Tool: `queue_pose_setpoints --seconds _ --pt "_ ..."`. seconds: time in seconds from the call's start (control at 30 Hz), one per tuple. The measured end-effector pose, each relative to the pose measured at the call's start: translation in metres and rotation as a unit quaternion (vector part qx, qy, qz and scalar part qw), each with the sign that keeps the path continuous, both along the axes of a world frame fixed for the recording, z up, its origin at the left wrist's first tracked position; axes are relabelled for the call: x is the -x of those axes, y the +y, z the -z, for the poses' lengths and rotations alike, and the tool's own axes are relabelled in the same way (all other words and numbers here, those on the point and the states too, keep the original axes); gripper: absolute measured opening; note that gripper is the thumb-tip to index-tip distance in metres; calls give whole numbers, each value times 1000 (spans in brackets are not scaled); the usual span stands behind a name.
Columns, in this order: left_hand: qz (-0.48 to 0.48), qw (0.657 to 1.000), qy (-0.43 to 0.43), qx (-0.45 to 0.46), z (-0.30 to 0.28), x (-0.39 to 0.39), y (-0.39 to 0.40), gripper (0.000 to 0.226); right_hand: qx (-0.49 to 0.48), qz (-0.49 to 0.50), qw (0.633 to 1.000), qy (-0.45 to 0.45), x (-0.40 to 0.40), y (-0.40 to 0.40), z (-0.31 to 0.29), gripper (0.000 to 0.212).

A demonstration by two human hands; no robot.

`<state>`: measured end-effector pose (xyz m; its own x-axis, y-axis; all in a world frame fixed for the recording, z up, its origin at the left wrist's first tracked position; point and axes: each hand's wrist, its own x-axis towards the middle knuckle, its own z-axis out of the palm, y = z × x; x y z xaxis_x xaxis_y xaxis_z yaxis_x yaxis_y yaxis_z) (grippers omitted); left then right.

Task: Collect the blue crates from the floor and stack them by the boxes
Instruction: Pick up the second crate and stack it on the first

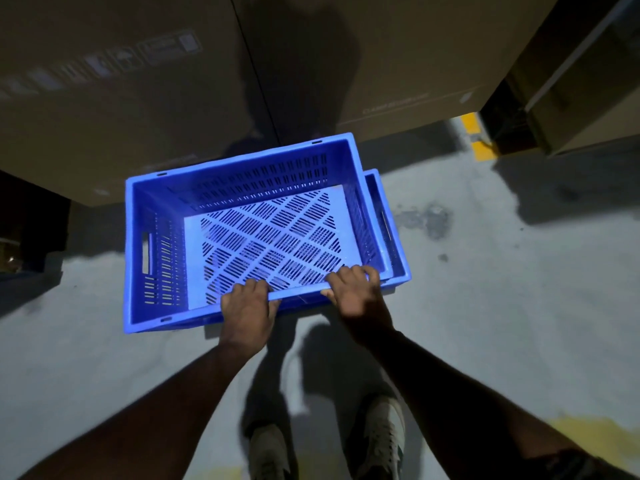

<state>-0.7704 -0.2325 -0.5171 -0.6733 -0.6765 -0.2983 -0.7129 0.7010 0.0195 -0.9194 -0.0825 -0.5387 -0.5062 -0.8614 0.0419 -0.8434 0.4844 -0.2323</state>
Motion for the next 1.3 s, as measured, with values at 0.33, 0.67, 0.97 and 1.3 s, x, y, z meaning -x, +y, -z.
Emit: queue_pose_setpoints --seconds 0.33,0.67,0.97,1.3 --pt "4 1000 13 25 -2 1 4 39 -36 44 998 -28 17 25 -4 25" --pt "57 998 34 0 9 19 26 52 -7 40 999 35 60 68 -1 37" --pt "102 993 49 -39 8 -7 -5 61 -27 53 998 29 42 47 1 54" --pt "-33 999 26 -6 9 -43 -1 75 -95 22 995 34 50 50 -2 69"
